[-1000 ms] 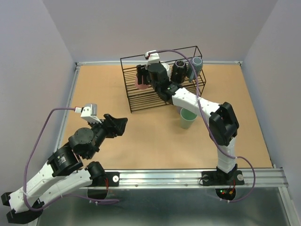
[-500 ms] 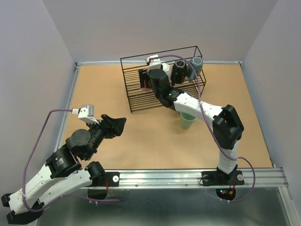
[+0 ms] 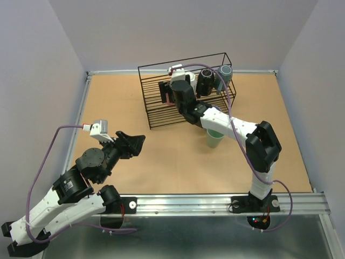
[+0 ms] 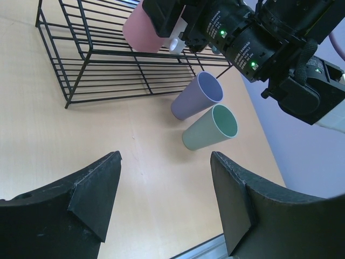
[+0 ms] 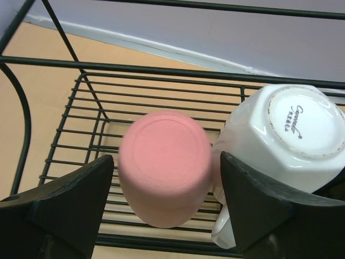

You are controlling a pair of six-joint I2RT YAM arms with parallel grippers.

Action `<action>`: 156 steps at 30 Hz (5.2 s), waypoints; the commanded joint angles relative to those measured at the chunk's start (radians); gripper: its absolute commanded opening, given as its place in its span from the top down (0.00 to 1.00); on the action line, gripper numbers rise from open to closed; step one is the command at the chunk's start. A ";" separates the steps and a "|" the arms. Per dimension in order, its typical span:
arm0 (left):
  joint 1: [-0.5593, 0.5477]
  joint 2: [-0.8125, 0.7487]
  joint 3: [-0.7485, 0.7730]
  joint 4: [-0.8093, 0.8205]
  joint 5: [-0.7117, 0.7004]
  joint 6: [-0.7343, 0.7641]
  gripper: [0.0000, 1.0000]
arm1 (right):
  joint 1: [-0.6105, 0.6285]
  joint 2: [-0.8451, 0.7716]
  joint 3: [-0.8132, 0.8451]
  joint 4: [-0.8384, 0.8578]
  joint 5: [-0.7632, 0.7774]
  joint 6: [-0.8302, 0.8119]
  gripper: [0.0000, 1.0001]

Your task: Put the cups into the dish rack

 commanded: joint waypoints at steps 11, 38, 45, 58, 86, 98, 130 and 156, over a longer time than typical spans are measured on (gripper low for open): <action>-0.004 -0.014 0.010 0.016 0.003 -0.026 0.22 | 0.018 -0.115 0.004 -0.075 -0.013 0.000 0.00; -0.046 0.666 0.142 0.304 0.285 0.058 0.25 | 0.035 -0.971 -0.408 -0.410 0.131 0.258 0.00; -0.081 1.035 0.385 0.327 0.293 0.080 0.25 | 0.036 -1.177 -0.424 -0.625 0.174 0.373 0.00; -0.081 1.486 0.878 0.056 0.216 0.078 0.31 | 0.036 -1.270 -0.329 -0.842 0.225 0.437 0.00; -0.081 1.526 0.889 -0.004 0.189 0.077 1.00 | 0.036 -1.197 -0.289 -0.856 0.195 0.448 0.00; -0.083 1.078 0.591 0.240 0.106 0.078 1.00 | 0.035 -1.111 -0.252 -0.792 0.091 0.537 0.00; -0.081 0.316 -0.067 0.927 -0.057 0.052 1.00 | 0.036 -0.970 -0.487 -0.213 -0.308 1.216 0.00; -0.081 0.301 -0.193 1.203 0.008 0.001 1.00 | 0.035 -0.861 -0.502 0.020 -0.398 1.289 0.12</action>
